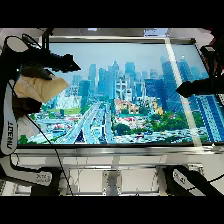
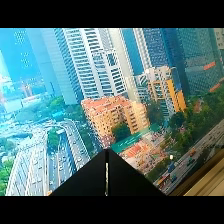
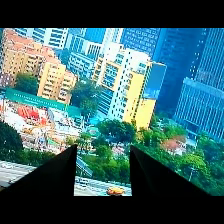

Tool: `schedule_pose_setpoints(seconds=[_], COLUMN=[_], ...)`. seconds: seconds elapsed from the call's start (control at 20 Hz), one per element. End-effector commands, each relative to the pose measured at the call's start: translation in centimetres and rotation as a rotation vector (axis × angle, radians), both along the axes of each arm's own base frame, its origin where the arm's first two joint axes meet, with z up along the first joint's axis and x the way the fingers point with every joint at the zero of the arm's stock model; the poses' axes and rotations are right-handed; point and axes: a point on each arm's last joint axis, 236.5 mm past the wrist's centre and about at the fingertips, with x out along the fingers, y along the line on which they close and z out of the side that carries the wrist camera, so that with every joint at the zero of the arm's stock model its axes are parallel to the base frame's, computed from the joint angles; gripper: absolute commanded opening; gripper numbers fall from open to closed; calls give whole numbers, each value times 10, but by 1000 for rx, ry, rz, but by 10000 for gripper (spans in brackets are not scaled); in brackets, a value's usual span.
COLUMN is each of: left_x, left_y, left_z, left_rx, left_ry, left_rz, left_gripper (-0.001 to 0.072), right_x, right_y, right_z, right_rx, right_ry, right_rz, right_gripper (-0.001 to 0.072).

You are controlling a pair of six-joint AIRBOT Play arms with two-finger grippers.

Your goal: Fold the shirts.

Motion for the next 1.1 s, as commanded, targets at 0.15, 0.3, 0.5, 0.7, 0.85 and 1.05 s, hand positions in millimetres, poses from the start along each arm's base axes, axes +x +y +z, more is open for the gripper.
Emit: schedule_pose_setpoints(seconds=[0.15,0.3,0.5,0.7,0.85,1.05], left_x=[0,0,0,9,10,16], left_y=[0,0,0,3,18,68], left_z=[0,0,0,2,-11,-39], left_rx=[0,0,0,7,95,343], left_ry=[-1,-1,-2,-39,-35,-38], left_rz=[0,0,0,19,28,75], left_gripper=[12,12,12,11,12,19], right_x=[0,0,0,0,0,13], right_y=[0,0,0,0,0,12], right_z=[0,0,0,0,0,12], right_rx=[0,0,0,0,0,62], right_ry=[0,0,0,0,0,-69], right_rz=[1,1,1,1,1,-2], right_gripper=[374,374,374,373,374,374])
